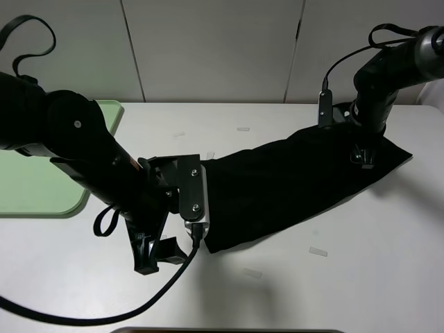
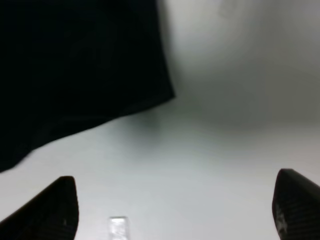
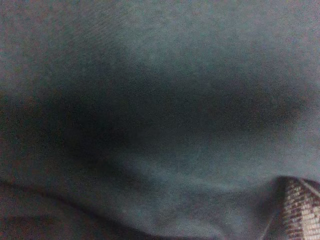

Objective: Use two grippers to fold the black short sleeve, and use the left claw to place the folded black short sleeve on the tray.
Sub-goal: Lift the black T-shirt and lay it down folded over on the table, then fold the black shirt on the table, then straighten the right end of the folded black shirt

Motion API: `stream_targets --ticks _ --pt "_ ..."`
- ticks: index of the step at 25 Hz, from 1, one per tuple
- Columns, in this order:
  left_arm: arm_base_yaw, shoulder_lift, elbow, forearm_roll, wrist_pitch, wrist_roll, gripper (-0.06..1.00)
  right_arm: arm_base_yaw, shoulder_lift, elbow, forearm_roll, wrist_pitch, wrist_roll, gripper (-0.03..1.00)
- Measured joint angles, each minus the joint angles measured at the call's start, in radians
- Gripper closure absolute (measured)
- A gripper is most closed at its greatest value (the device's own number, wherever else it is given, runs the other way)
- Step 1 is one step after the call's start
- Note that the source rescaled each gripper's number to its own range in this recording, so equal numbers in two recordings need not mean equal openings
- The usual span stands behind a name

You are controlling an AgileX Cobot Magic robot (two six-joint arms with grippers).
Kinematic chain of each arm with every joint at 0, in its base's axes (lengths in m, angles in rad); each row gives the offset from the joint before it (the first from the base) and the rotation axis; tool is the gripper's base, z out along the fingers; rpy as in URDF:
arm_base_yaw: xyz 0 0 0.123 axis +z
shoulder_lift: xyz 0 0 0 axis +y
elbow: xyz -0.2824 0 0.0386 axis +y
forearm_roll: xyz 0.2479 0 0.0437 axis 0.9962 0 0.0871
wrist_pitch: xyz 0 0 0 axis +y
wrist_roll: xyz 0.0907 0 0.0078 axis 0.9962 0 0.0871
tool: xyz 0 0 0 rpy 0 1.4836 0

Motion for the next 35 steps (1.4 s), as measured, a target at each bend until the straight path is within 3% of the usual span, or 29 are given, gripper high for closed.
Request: stream_targets --ticks 5,10,17,30,35 --pt "0.000 -0.048 -0.028 0.000 -0.038 0.000 0.17 0.000 -0.104 0.003 0.017 -0.018 0.053 -0.03" --pt "0.000 -0.186 -0.045 0.000 -0.038 -0.001 0.17 0.000 -0.270 0.004 0.118 -0.078 0.110 -0.03" --pt "0.000 -0.460 -0.045 0.000 -0.036 -0.071 0.17 0.000 -0.428 0.004 0.245 -0.089 0.149 -0.03" --pt "0.000 -0.701 -0.045 0.044 -0.016 -0.298 0.17 0.043 -0.534 0.006 0.287 -0.090 0.175 -0.03" --pt "0.000 -0.847 -0.045 0.048 -0.017 -0.323 0.17 0.082 -0.622 0.006 0.288 -0.093 0.175 -0.03"
